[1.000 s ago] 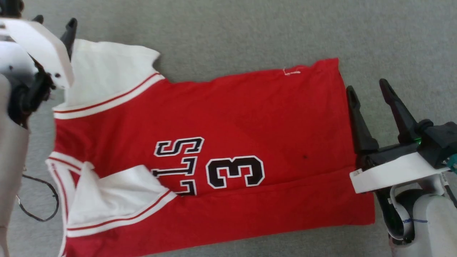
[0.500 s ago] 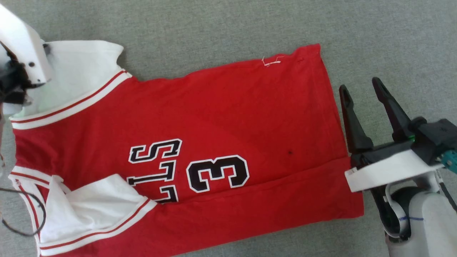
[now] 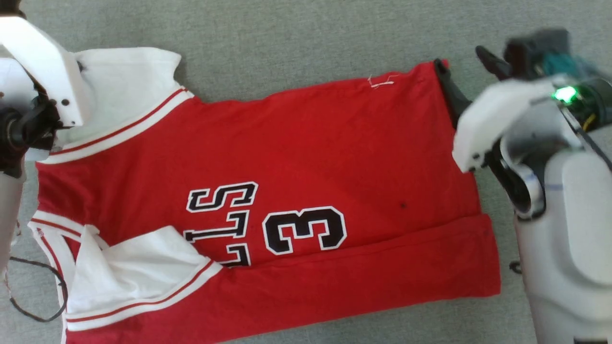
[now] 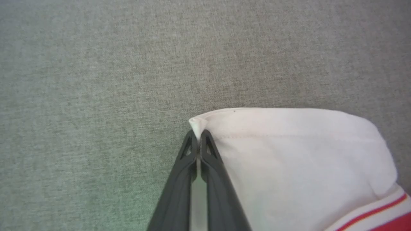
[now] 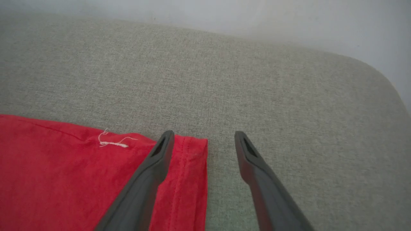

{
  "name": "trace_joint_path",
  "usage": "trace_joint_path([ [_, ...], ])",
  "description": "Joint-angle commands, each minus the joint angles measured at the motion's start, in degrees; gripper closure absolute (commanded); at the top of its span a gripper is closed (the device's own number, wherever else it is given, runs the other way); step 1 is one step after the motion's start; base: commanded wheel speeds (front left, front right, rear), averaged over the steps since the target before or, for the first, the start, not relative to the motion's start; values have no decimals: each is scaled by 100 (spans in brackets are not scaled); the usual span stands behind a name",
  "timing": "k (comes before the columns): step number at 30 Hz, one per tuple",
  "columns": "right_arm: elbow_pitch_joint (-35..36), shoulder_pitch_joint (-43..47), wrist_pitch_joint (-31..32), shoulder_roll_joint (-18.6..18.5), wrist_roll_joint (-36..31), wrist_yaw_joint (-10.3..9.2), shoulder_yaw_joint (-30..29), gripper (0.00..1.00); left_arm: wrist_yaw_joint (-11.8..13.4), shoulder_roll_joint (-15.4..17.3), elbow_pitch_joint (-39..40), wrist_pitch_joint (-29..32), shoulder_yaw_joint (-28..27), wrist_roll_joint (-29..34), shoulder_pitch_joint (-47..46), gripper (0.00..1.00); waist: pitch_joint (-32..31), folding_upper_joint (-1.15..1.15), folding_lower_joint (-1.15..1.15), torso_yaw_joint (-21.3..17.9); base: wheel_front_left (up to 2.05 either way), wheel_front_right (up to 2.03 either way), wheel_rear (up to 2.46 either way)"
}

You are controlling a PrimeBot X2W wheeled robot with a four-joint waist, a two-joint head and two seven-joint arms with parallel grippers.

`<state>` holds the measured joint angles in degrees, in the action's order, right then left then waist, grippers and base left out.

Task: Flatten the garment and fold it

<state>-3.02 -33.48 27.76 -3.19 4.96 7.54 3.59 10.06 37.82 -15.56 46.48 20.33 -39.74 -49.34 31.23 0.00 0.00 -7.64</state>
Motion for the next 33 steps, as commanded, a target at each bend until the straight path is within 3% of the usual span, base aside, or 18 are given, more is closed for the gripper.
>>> trace_joint_path([
  [1, -91, -135, 181, 12, -36, -5, -23, 0, -40, -42, -24, -7, 47, 27, 136, 100, 36, 0, 0, 44, 0, 0, 0],
  [8, -548, -619, 1771, 23, -149, -5, -146, 0, -178, -131, 29, -178, 124, 34, 62, 100, 149, 0, 0, 194, 0, 0, 0],
  [9, -581, -644, 1933, 25, -129, -5, -162, 24, -198, -140, 40, -206, 135, 37, 53, 100, 157, 0, 0, 209, 0, 0, 0],
  [10, -596, -655, 2089, 26, -133, -5, -167, 60, -216, -150, 44, -235, 141, 37, 45, 100, 162, 0, 0, 221, 0, 0, 0],
  [11, -601, -654, 2248, 27, -137, -5, -165, 73, -238, -156, 45, -267, 147, 39, 37, 100, 165, 0, 0, 232, 0, 0, 0],
  [12, -591, -652, 2380, 28, -144, -5, -154, 94, -253, -159, 42, -316, 147, 48, 29, 100, 163, 0, 0, 243, 0, 0, 0],
  [13, -567, -647, 2479, 29, -150, -5, -150, 100, -260, -156, 37, -366, 146, 61, 31, 100, 157, 0, 0, 249, 0, 0, 0],
  [18, -279, -571, 2251, 30, -94, -5, -84, 100, -351, -108, 189, -1081, 75, 234, 130, 100, 29, 0, 0, 267, 0, 0, 0],
  [25, 89, 138, 793, 30, 36, -5, -194, 100, -404, -206, 642, -2510, -174, 279, 853, 100, -547, 0, 0, 400, 0, 0, 0],
  [29, 281, 713, 31, 31, 178, -5, -245, 100, -237, -192, 1089, -2934, -368, 170, 1608, 100, -1003, 0, 0, 496, 0, 0, 0],
  [33, 420, 1272, -532, 31, 244, -5, -265, 100, 81, -111, 1754, -3052, -570, 33, 2545, 100, -1408, 0, 0, 595, 0, 0, 0],
])
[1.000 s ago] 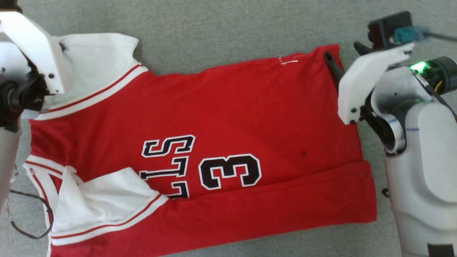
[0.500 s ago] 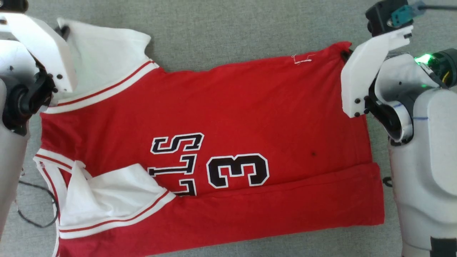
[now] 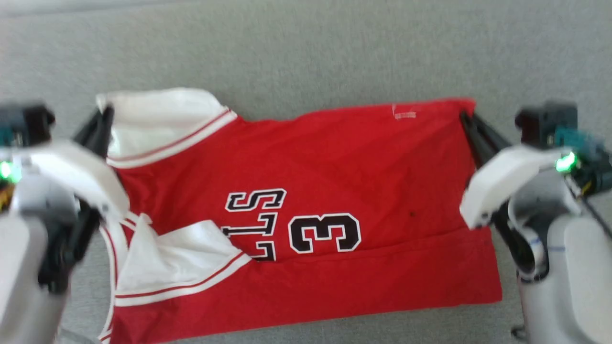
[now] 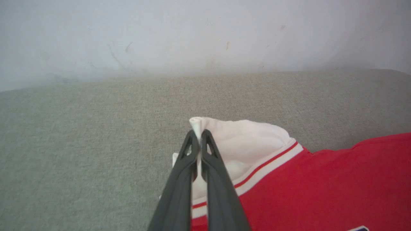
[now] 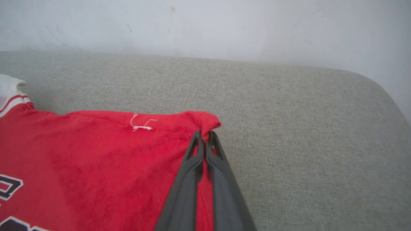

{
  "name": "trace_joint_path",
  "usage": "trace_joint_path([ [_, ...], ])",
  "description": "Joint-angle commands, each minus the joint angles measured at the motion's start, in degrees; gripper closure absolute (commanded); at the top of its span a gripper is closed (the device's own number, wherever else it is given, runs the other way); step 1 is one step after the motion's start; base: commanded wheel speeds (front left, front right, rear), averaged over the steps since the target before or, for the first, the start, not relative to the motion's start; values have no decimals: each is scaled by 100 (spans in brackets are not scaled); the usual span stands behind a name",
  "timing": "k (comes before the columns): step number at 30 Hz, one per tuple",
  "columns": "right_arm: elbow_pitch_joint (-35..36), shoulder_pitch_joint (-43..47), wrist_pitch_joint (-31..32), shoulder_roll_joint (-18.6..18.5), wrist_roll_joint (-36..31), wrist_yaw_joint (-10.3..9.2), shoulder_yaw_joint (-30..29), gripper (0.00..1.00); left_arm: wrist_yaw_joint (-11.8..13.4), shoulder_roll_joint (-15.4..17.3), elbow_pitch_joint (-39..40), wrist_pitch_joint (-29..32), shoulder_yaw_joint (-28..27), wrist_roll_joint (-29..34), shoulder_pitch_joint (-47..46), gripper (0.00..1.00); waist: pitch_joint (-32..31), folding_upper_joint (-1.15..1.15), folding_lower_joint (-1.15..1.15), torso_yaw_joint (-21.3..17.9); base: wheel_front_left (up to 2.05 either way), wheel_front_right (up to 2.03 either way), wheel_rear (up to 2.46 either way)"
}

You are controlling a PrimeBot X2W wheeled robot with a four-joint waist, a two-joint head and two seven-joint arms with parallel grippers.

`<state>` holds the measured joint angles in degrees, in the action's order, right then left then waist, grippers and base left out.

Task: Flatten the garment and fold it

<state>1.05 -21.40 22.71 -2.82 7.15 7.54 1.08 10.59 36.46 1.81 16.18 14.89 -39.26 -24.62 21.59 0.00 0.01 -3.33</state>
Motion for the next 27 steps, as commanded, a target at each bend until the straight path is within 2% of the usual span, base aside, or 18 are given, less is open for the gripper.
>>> trace_joint_path([
  [1, 21, 201, -94, -7, 40, -5, -31, 100, 115, 46, 188, -33, -78, -53, 321, 100, -528, 0, -1, 188, 0, 0, 0],
  [8, -83, 1030, -45, -59, 30, -5, -223, 100, 670, -106, 1140, -184, -402, -467, 2161, 100, -1004, 0, -1, 337, 0, 0, 0],
  [12, -169, 1340, 194, -206, -42, -5, -296, 100, 873, -393, 1480, -262, -390, -717, 3015, 100, -1152, 0, -1, 390, 0, 0, 0],
  [19, -427, 1650, 889, -501, -61, -5, -243, 100, 719, -819, 1274, -373, -163, -1135, 3791, 100, -1208, 0, -1, 472, 0, 0, 0],
  [27, -739, 1602, 1521, -607, -43, -5, -20, 100, 390, -926, 473, -417, 42, -1211, 3693, 100, -1075, 0, -1, 495, 0, 0, 0],
])
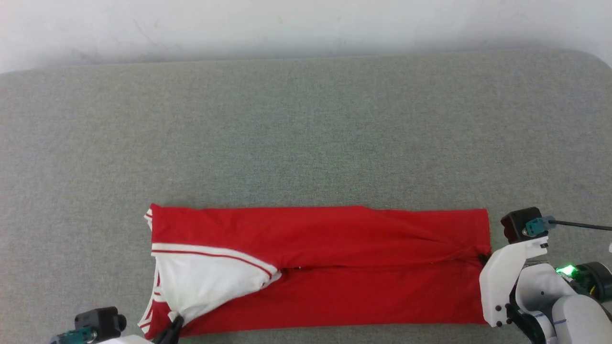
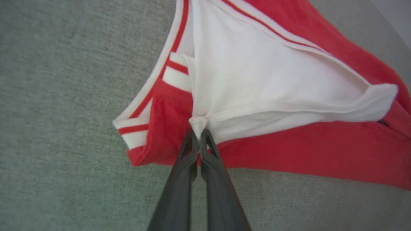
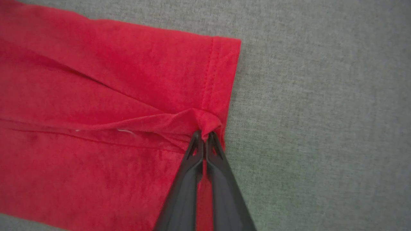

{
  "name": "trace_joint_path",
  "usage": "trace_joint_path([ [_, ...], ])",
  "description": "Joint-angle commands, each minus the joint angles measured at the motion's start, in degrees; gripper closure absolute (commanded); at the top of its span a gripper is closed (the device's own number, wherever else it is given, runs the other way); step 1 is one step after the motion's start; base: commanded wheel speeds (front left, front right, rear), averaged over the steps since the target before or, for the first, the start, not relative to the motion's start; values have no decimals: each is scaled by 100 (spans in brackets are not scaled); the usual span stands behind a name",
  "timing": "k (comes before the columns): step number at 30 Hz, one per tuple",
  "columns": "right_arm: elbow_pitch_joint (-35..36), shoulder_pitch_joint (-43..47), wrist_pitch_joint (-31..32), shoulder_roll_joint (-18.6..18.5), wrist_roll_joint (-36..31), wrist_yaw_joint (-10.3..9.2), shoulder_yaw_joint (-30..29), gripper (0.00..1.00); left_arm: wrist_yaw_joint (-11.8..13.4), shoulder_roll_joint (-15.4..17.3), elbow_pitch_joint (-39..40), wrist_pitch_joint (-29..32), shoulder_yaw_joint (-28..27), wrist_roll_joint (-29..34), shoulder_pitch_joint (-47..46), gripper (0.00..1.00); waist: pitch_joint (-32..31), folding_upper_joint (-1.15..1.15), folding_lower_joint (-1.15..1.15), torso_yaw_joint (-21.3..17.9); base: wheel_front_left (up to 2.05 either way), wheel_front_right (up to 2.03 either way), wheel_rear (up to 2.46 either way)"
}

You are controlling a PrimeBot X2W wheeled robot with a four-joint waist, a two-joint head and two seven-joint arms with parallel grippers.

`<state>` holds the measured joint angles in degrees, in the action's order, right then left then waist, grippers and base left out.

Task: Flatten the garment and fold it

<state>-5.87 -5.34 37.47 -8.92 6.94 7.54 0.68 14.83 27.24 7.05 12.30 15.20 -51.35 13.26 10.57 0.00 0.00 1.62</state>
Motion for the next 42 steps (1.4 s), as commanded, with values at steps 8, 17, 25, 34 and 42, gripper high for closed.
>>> trace_joint_path([
  [8, -170, 22, 185, 202, 153, -5, -126, 0, -340, -226, -529, -368, 161, 100, -478, 0, -41, 0, 0, 105, 0, 0, 0],
  [17, 496, 615, -366, 508, 333, -5, -686, 0, -498, -395, -658, -1216, 245, 561, -636, 0, -420, 0, 0, 277, 0, 0, 0],
  [25, 952, 954, -1456, 600, 636, -5, -1038, 0, -313, -422, -911, -2434, 271, 1579, -1040, 0, -610, 0, 0, 346, 0, 0, 0],
  [34, 143, 631, -2120, 603, 1050, -5, -1255, 0, -414, -842, -1211, -2726, 27, 2615, -1896, 0, -670, 0, 0, 432, 0, 0, 0],
  [42, -892, 209, -1743, 603, 866, -5, -1336, 0, -671, -1313, -1404, -2728, -461, 3490, -2126, 0, -690, 0, 0, 451, 0, 0, 0],
])
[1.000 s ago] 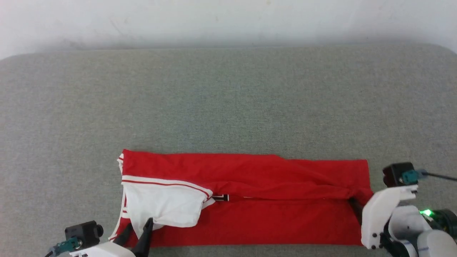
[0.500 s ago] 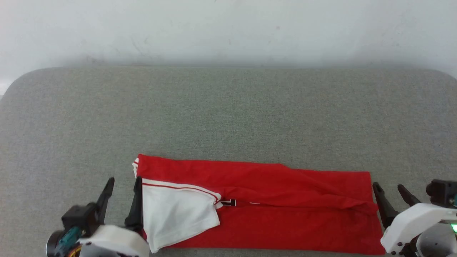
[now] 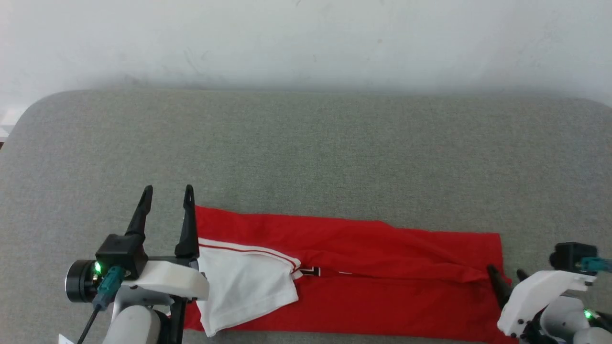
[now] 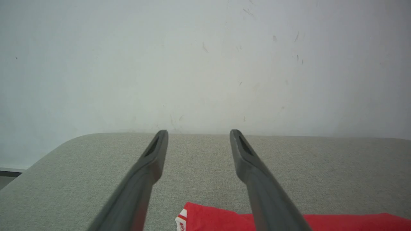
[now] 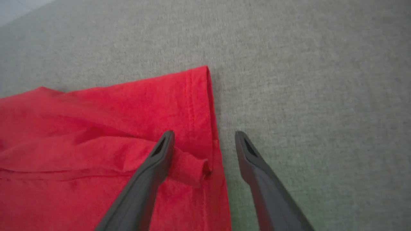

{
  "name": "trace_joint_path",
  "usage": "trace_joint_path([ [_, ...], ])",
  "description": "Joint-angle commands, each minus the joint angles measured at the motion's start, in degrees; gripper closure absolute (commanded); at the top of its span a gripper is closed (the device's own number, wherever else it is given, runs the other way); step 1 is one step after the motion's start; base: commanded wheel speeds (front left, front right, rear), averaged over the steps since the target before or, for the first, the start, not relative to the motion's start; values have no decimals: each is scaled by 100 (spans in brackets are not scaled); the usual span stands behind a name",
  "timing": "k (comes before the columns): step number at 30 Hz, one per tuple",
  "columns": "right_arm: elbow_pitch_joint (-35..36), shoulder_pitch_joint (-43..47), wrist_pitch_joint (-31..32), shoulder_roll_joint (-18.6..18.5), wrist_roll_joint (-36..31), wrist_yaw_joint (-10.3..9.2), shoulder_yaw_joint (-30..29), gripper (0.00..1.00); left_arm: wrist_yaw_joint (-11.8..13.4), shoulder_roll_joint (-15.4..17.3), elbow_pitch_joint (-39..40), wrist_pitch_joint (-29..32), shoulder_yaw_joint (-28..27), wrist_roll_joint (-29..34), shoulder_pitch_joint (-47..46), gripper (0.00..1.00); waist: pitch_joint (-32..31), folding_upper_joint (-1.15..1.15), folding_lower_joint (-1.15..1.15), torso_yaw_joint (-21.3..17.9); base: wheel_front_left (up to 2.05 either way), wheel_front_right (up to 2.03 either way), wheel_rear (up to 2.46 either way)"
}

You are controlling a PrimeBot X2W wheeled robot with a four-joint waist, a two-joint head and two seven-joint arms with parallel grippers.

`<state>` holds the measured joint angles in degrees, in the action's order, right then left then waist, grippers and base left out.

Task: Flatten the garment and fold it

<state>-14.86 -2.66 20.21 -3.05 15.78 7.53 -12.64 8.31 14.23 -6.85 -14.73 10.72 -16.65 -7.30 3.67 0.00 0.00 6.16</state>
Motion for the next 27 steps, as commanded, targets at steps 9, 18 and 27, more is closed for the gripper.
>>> trace_joint_path([
  [9, -526, -257, 1041, 17, -305, -4, 141, 0, -401, -346, -206, -26, -394, 404, 8, 0, 18, 0, 0, -28, 0, 0, 0],
  [18, -560, -344, 1573, 17, -282, -4, 316, 100, -661, -590, -287, -27, -671, 623, 26, 0, 53, 0, 0, -28, 0, 0, 0],
  [27, -212, -239, 1161, 17, -775, -4, -408, 100, -837, -715, -347, -27, -884, 791, 96, 0, 17, 0, 0, -59, 0, 0, 0],
])
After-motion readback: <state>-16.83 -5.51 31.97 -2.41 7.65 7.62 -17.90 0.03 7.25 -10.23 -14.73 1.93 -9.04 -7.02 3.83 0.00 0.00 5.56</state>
